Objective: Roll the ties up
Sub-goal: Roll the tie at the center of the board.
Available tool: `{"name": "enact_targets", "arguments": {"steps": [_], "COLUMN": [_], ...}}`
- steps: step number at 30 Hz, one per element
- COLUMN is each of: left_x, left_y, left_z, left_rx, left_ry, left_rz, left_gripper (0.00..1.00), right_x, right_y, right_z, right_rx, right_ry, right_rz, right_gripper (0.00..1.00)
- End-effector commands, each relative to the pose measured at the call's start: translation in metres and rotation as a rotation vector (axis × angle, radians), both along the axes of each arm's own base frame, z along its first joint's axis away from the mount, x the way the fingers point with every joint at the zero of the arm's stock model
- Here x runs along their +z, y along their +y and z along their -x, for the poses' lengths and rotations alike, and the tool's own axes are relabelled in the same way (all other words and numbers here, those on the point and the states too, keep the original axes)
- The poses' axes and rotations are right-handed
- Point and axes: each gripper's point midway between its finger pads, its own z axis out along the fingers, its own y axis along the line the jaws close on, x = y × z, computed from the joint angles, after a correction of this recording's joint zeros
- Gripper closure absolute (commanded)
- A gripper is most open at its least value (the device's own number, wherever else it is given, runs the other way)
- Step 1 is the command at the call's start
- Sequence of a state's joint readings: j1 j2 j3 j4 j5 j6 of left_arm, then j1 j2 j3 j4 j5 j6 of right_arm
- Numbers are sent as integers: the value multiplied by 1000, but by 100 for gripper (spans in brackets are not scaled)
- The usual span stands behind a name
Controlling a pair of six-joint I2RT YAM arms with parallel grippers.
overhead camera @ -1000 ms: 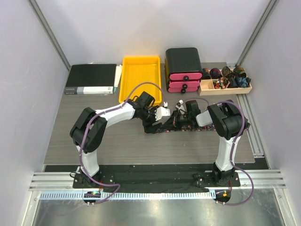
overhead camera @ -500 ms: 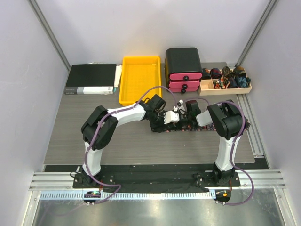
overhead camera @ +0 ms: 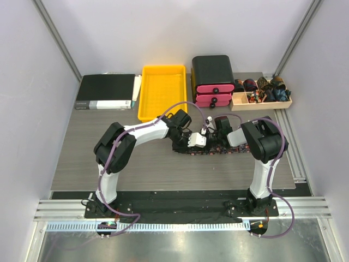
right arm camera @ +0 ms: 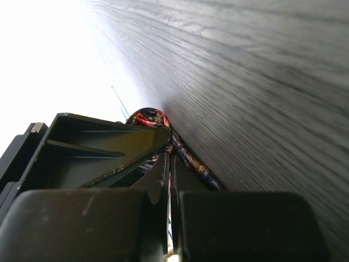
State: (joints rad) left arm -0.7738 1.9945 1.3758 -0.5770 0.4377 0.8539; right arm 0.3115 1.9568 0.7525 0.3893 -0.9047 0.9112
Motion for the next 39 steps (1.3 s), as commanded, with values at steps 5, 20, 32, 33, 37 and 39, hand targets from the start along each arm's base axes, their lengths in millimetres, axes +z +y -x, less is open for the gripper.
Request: {"name": "enact_targets", "arguments": {"steps": [5,20,32,33,37,39], "left_x": [5,24,28,27,25,24], "left_y": [24,22,2,2,-1,-2], "left_z": [6,-1,-9,-5,3,5], "left_rx": [102,280,240,225,193,191], "left_ry": [106,118,79,82,83,90], "left_rz": [-37,103,157,142,124,122], "left_gripper": [44,37,43,44,47,46], "right_x": [-18,-40,-43,-42,-41,-41], "right_y": [-11,-17,-17,-17,-16,-15], "right_z": [4,3,4,3,1,0], "right_rx": [3,22,33,31,25,23], "right_ry": [-22,-30,-24,-27,-29,-31], "right_rz": [97,166,169,169,161,160], "right_gripper": [99,99,99,99,99,99]}}
